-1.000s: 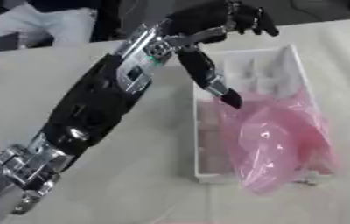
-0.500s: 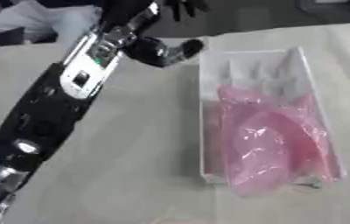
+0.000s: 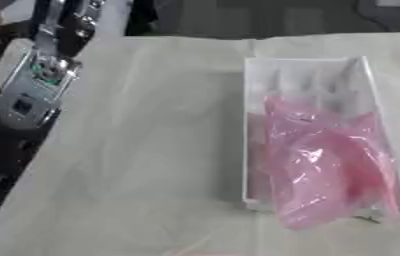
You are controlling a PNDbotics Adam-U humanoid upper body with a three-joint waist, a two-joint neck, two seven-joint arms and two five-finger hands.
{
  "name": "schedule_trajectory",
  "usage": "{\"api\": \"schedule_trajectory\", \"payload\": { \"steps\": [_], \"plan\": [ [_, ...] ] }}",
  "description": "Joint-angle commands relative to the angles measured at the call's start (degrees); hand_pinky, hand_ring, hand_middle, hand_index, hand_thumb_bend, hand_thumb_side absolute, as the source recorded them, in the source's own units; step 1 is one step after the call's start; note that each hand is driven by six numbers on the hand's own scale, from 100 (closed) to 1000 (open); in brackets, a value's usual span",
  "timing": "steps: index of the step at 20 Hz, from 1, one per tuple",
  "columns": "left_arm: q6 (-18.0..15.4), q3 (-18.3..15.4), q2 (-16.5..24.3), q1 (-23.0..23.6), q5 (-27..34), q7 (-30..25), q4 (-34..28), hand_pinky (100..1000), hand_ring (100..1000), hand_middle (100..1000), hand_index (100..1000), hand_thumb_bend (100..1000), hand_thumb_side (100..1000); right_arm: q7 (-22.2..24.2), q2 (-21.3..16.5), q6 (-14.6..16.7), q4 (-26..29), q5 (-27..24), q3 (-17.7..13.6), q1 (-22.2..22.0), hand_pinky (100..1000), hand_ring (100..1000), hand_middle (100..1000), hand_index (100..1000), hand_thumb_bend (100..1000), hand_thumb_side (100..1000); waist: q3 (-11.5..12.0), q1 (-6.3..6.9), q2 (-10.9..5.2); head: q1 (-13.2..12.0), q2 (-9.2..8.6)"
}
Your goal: Pick up objects on the table and place them in the box.
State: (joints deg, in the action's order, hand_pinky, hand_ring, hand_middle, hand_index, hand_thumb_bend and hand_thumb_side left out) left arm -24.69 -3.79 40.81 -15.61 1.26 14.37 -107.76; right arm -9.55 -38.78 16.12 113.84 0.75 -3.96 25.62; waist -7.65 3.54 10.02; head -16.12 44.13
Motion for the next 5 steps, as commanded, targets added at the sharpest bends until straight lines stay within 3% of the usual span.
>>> {"api": "schedule_trajectory", "payload": {
  "steps": [1,5],
  "plan": [
    [-0.5,-2.1,1.4,1.3,2.0,0.5,-3.2,460,668,727,812,303,884,-0.3,-0.3,-0.4,0.8,0.2,-1.0,-0.1,636,781,757,731,101,975,0.4,-0.3,-0.56,0.6,-0.01],
    [-1.0,-4.0,-0.9,3.9,1.4,1.7,-5.3,469,672,729,810,310,872,-0.6,0.3,-1.0,0.8,0.3,-1.2,-0.4,642,783,757,731,105,972,1.1,-0.48,-0.47,0.8,-0.01]
  ]
}}
